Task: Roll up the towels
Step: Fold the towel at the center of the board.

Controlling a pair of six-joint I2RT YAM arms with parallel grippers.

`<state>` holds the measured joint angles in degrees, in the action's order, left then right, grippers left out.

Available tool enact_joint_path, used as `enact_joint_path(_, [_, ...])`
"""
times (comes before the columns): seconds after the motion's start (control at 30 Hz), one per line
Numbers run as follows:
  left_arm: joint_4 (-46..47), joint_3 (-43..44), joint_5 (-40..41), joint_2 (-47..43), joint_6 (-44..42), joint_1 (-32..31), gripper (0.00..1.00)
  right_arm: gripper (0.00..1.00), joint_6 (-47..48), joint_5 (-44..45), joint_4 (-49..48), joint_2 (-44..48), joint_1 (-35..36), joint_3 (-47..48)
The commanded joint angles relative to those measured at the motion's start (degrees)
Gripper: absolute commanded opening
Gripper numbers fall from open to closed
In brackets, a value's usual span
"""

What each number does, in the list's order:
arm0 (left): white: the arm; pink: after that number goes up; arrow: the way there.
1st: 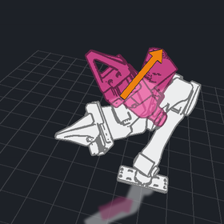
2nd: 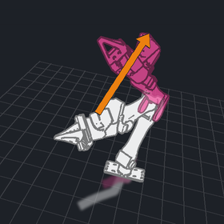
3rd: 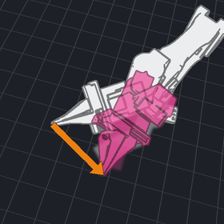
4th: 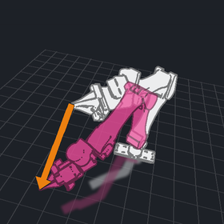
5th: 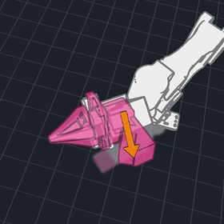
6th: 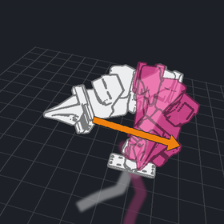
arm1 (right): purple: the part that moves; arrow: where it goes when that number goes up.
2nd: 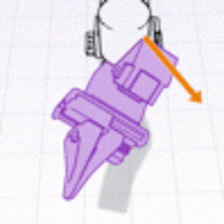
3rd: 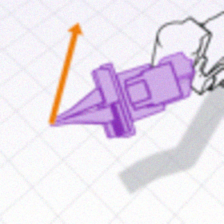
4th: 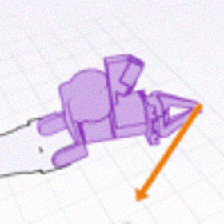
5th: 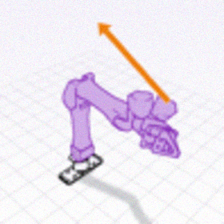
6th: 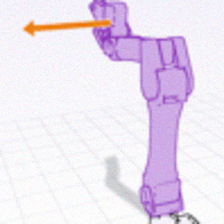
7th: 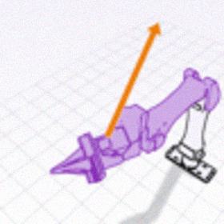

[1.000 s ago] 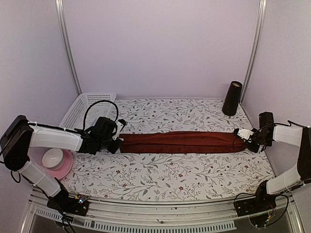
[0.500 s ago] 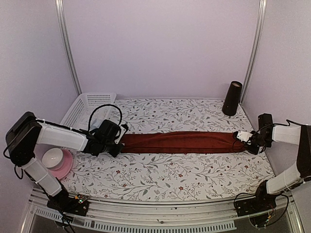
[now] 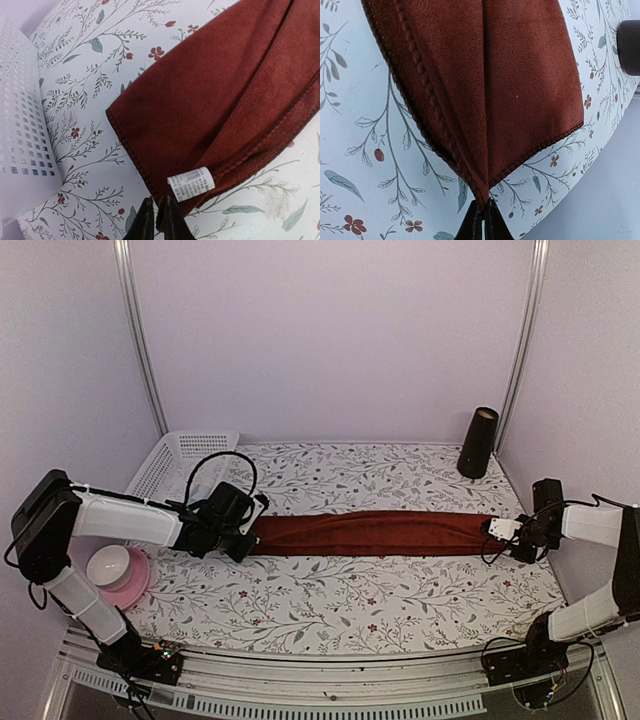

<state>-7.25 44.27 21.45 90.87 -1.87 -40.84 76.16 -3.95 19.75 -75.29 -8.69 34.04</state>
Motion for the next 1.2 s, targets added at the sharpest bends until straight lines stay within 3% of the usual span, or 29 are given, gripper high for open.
enact_joint_path(0.0, [-2.0,1.2,0.0,-1.5,-0.1,-0.9,0.05,0.03,1.0,2.1,-0.3,0.1,-0.2,-0.1])
enact_joint_path(0.13, [-3.1,1.8,-0.1,0.3,-0.1,-0.9,0.00,0.02,0.3,2.2,-0.8,0.4,-0.2,0.0])
enact_joint_path(0.67, [-4.8,1.4,-4.9,0.4,0.5,-1.2,0.01,0.02,1.5,4.6,-2.0,1.3,-0.3,0.2])
enact_joint_path(0.77, [-6.1,1.7,-4.7,-0.6,0.9,-1.2,0.13,0.02,2.7,5.8,-2.1,1.7,-0.3,0.1])
enact_joint_path(0.93, [-7.6,1.5,-4.3,-5.3,1.3,-1.1,0.57,0.07,5.4,7.3,-0.2,2.5,-0.3,0.6])
enact_joint_path(1.03, [-5.6,0.1,-4.5,-9.9,1.6,-0.5,0.73,0.39,5.9,4.7,5.6,3.6,-0.4,3.5])
enact_joint_path(1.17, [-2.9,-0.6,-5.0,-13.0,2.8,2.8,0.82,0.63,7.6,2.1,13.7,4.2,-0.3,5.9])
